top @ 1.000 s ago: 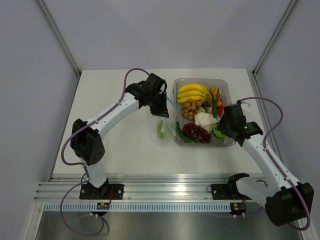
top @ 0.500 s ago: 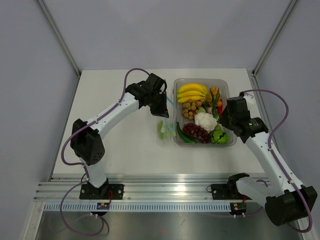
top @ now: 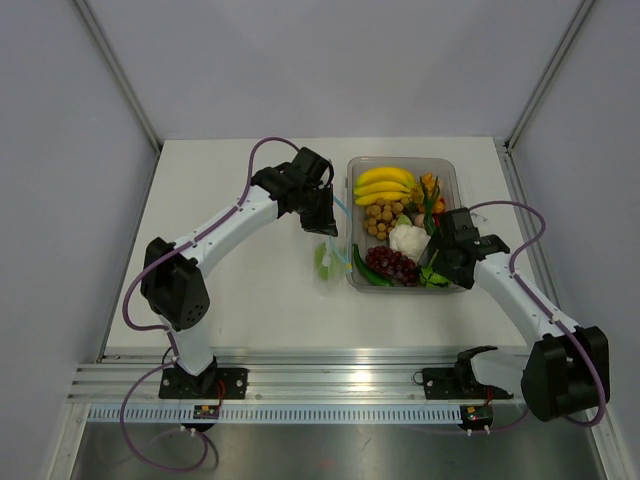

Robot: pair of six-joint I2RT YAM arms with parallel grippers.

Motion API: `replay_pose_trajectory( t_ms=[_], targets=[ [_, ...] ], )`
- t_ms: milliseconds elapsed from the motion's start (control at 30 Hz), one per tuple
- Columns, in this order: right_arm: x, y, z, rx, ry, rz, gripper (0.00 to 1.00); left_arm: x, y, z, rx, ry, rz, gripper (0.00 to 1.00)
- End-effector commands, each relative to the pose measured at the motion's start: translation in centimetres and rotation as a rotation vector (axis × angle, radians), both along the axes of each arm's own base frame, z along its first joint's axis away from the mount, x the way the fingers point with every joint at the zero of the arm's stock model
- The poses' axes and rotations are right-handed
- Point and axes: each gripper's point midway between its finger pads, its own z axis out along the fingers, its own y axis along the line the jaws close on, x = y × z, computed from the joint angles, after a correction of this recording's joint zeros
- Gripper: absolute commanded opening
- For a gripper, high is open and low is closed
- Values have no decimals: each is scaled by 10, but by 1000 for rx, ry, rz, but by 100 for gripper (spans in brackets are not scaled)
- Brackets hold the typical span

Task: Place the food in the zip-top bag and seal the zipper
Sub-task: Pick up the fake fruit from the bin.

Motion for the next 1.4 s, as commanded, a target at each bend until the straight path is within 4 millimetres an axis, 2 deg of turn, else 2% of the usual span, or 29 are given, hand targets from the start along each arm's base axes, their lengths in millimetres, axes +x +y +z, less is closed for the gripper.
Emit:
replay_pose_trajectory(
  t_ms=[0, 200, 300, 333, 433, 467, 700, 733, 800, 833, 867, 900, 1000, 1100, 1167, 1200, 1233, 1300, 1367],
  targets=[
    [12, 2, -5, 55, -8, -43, 88, 0, -8, 12, -49, -28, -27, 0],
    [16, 1, -28, 71, 32, -67, 85, -1, -8, 11, -46, -25, -28, 0],
    [18, -1, -27, 67, 16, -70, 74, -1, -9, 10, -45, -23, -30, 0],
    [17, -2, -24, 65, 9, -70, 63, -2, -9, 10, -45, -23, -32, 0],
    [18, -8, 0, 47, -64, -77, 46, -2, -9, 10, -44, -22, -33, 0],
    [17, -11, 5, 35, -75, -80, 44, -2, -9, 9, -42, -20, -33, 0],
    [14, -12, 55, 46, -177, -55, 41, -1, -10, 8, -42, -20, -33, 0],
    [17, -9, 69, 64, -215, -46, 41, 0, -10, 8, -41, -21, -33, 0],
    [20, -4, 82, 80, -244, -13, 41, 0, -10, 9, -42, -22, -34, 0],
    [24, -2, 98, 89, -279, 1, 41, 0, -11, 11, -48, -25, -36, 0],
    [26, 4, 105, 111, -291, 30, 40, -1, -11, 11, -49, -25, -37, 0],
    [31, 8, 121, 123, -330, 52, 40, -1, -11, 13, -52, -28, -39, 0],
    [39, 28, 145, 158, -380, 115, 39, -1, -10, 14, -48, -30, -43, 0],
    [48, 63, 181, 194, -459, 204, 39, 1, -10, 14, -44, -33, -42, 0],
    [56, 83, 184, 200, -458, 241, 40, 0, -10, 13, -43, -28, -42, 0],
    [57, 104, 195, 231, -484, 287, 40, 0, -10, 13, -43, -30, -44, 0],
    [61, 117, 191, 246, -468, 314, 40, 0, -10, 13, -41, -29, -47, 0],
    [67, 137, 199, 288, -493, 343, 39, 0, -9, 13, -37, -37, -54, 0],
    [69, 156, 198, 317, -484, 384, 39, 0, -9, 12, -34, -44, -74, 0]
  ],
)
